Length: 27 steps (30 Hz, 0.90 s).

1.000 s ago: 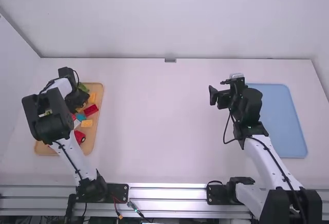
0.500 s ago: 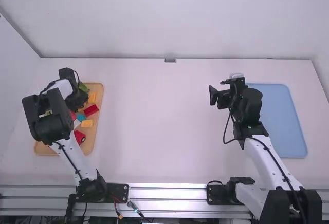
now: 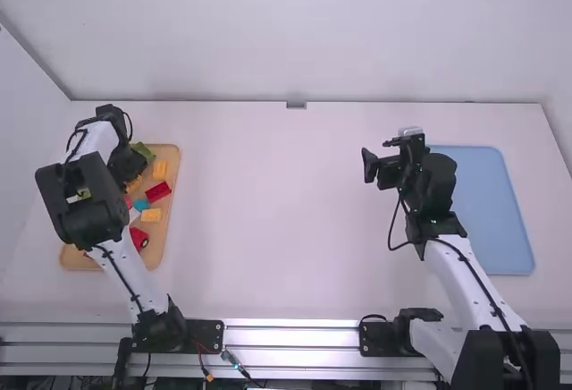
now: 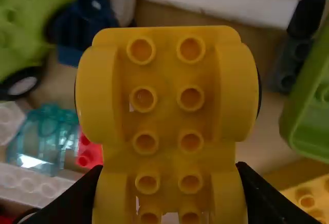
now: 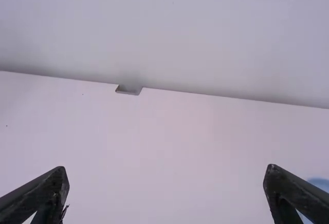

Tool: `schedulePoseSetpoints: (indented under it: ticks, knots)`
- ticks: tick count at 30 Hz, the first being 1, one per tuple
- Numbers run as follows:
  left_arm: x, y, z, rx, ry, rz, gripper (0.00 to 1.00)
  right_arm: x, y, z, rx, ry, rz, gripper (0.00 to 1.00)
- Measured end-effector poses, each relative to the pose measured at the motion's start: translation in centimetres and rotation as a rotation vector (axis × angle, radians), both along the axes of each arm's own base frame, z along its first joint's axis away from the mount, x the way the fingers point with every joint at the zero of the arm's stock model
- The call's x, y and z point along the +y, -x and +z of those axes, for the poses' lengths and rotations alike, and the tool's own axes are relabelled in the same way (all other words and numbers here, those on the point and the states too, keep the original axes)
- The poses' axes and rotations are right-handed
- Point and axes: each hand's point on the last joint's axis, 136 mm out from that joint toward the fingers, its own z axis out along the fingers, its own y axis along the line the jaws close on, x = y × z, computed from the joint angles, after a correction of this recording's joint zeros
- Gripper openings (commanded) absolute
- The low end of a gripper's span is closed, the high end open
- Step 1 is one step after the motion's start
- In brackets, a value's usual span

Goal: Assemble lego blocks to make yellow taxi

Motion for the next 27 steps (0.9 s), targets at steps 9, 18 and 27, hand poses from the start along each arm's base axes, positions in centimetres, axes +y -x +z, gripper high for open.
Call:
schedulePoseSetpoints:
  ticks: [9, 18, 27]
  knots:
    - [-5.8, -2.9, 5.0, -0.164, -0.142, -0.175, 0.02, 1.5, 0.3, 0.0, 0.000, 0.003, 0.041, 0.99]
    - [-22.4, -4.0, 7.3, -0.251, -0.126, -0.980, 0.01, 1.7, 0.5, -0.5, 0.024, 0.002, 0.048, 0.99]
    - [-36.4, 1.8, 5.6, -0.146, 0.068, -1.868, 0.01, 1.0, 1.8, -1.9, 0.110, 0.004, 0.033, 0.99]
